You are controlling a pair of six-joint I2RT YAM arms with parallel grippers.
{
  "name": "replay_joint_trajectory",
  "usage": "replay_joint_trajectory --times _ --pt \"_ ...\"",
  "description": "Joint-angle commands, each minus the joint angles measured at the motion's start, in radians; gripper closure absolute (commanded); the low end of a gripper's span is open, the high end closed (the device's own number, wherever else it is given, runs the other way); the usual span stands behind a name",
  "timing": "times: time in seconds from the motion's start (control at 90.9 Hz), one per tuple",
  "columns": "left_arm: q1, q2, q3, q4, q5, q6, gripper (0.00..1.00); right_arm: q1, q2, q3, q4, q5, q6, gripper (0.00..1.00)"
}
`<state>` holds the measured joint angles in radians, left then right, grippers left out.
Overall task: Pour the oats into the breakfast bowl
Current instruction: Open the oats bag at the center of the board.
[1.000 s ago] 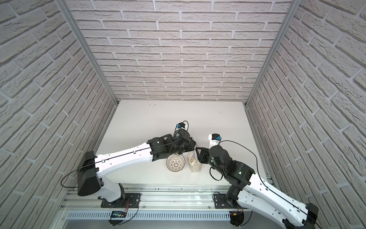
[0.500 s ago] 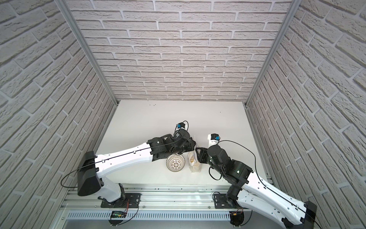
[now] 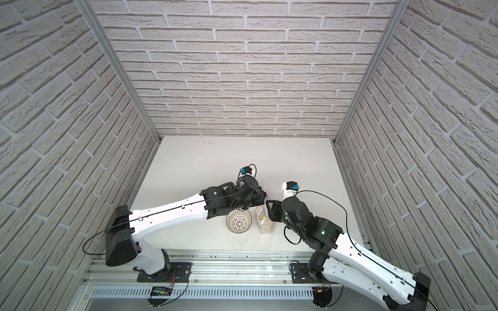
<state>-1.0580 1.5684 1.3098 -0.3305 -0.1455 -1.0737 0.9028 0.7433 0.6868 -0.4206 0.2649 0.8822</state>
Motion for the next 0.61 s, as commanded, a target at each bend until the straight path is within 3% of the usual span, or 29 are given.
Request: replay_joint_trajectory --times 0.0,0.231,0.308,0.385,0.484,0.594 --pt "-0.002 0.008 0.006 -0.009 -0.016 0.007 0.84 -0.002 0.003 0.018 0.025 -0.008 -0.018 0.61" --pt "-0.002 0.010 0.007 -0.009 -0.017 0.005 0.84 0.000 0.065 0.024 -0.003 -0.008 -0.024 0.65" --pt "-0.002 0.005 0.009 -0.011 -0.016 0.010 0.82 0.001 0.093 0.040 -0.021 -0.005 -0.030 0.76" --pt "0.001 -0.013 0.006 -0.014 -0.027 0.020 0.67 0.004 0.106 0.065 -0.056 0.009 -0.042 0.95" --pt "0.007 -0.065 -0.020 -0.008 -0.063 0.039 0.46 0.006 0.074 0.084 -0.110 0.089 -0.028 0.97" --pt "0.007 -0.127 -0.074 0.033 -0.095 0.041 0.44 0.007 0.003 0.046 -0.071 0.119 -0.015 0.96"
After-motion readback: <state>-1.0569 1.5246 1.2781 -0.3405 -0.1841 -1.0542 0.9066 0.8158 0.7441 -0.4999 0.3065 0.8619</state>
